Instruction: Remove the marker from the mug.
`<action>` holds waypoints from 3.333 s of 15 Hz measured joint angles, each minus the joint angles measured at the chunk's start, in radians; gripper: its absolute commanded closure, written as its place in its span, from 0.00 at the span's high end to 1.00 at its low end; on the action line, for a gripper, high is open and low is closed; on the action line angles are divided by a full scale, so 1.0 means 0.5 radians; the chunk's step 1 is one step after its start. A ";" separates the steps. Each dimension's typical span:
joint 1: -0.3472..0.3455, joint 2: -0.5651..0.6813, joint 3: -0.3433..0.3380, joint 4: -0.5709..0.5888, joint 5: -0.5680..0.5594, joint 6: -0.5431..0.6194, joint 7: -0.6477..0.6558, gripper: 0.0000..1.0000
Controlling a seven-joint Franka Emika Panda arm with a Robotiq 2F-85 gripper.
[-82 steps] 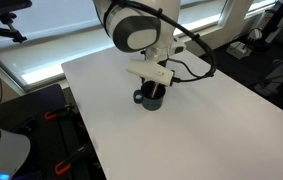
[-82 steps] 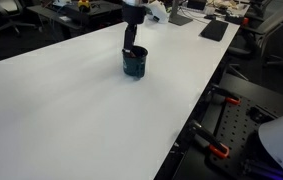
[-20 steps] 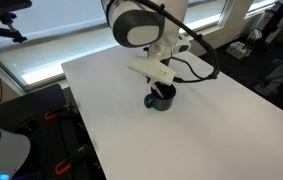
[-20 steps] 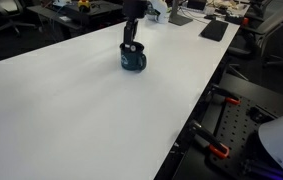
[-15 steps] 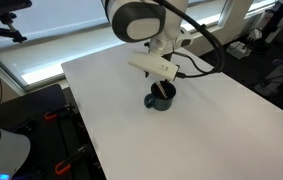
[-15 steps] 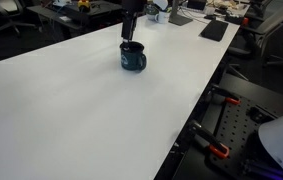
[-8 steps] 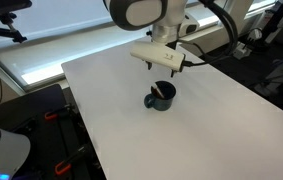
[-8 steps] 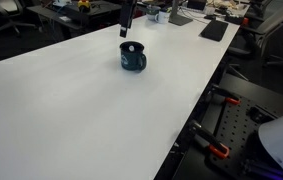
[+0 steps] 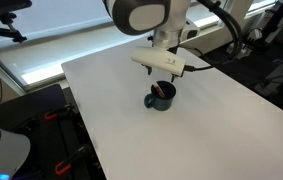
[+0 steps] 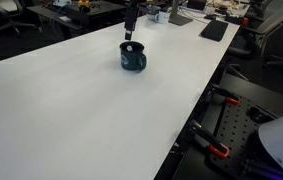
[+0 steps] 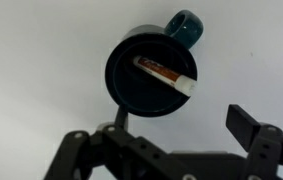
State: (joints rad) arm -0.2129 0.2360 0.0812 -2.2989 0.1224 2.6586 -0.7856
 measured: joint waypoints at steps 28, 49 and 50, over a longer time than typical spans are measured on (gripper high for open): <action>0.035 0.159 -0.049 0.308 -0.246 -0.575 -0.467 1.00; 0.067 0.362 -0.052 0.330 -0.377 -0.559 -0.661 1.00; 0.067 0.363 -0.052 0.330 -0.377 -0.559 -0.661 1.00</action>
State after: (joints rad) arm -0.1794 0.4176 0.0553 -2.1340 -0.0660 2.3792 -1.1160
